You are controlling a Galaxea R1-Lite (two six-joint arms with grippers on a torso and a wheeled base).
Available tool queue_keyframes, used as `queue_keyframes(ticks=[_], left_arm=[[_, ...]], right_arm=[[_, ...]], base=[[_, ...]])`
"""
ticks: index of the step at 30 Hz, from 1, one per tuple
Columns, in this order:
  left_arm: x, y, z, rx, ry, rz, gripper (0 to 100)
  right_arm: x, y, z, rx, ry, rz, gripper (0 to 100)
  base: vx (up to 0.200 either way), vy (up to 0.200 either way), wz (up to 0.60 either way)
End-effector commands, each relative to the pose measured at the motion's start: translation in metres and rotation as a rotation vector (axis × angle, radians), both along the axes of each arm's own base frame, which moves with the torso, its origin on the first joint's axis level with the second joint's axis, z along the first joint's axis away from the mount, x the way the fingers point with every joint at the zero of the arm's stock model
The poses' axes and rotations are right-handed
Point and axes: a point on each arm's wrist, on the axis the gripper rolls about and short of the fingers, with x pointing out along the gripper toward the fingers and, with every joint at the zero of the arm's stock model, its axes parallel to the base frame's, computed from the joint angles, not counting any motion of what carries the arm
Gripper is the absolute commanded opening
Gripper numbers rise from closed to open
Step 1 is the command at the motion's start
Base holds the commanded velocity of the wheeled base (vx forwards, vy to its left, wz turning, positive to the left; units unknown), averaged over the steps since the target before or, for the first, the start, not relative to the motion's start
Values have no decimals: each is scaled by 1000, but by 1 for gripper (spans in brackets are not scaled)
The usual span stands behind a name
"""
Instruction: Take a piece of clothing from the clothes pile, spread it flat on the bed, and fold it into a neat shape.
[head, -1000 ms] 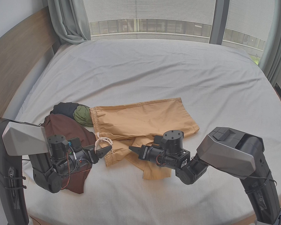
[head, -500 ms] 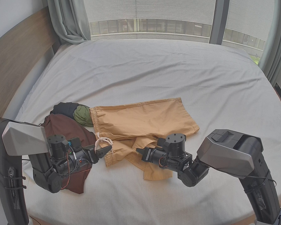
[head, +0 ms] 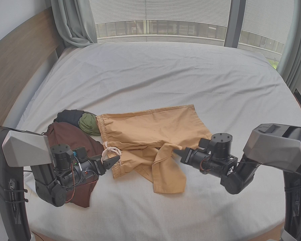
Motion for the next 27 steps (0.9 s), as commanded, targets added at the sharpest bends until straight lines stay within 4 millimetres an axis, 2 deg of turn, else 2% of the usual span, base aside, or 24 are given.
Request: queue_keyframes(ticks=[1, 2, 6, 9, 15, 16, 20, 27], left_arm=[[0, 0, 0, -1, 0, 0, 100], [1, 0, 0, -1, -3, 0, 100], [1, 0, 1, -1, -4, 0, 100], [1, 0, 1, -1, -4, 0, 100], [1, 0, 0, -1, -1, 0, 100], [1, 0, 0, -1, -1, 0, 100], [1, 0, -1, 0, 2, 0, 100], [1, -1, -3, 0, 7, -1, 100]], right_arm=[[6, -41, 22, 8, -27, -94, 0], [11, -50, 21, 5, -23, -119, 0], [20, -68, 20, 5, -25, -169, 0], [22, -71, 19, 4, -26, -177, 0], [29, -102, 16, -37, -28, -243, 0], [29, -102, 16, -37, -28, -243, 0], [31, -119, 8, -65, 6, -260, 0], [35, -130, -14, -94, 31, -255, 0]], base=[[0, 0, 0], [0, 0, 0], [0, 0, 0], [0, 0, 0], [0, 0, 0], [0, 0, 0], [0, 0, 0], [0, 0, 0]])
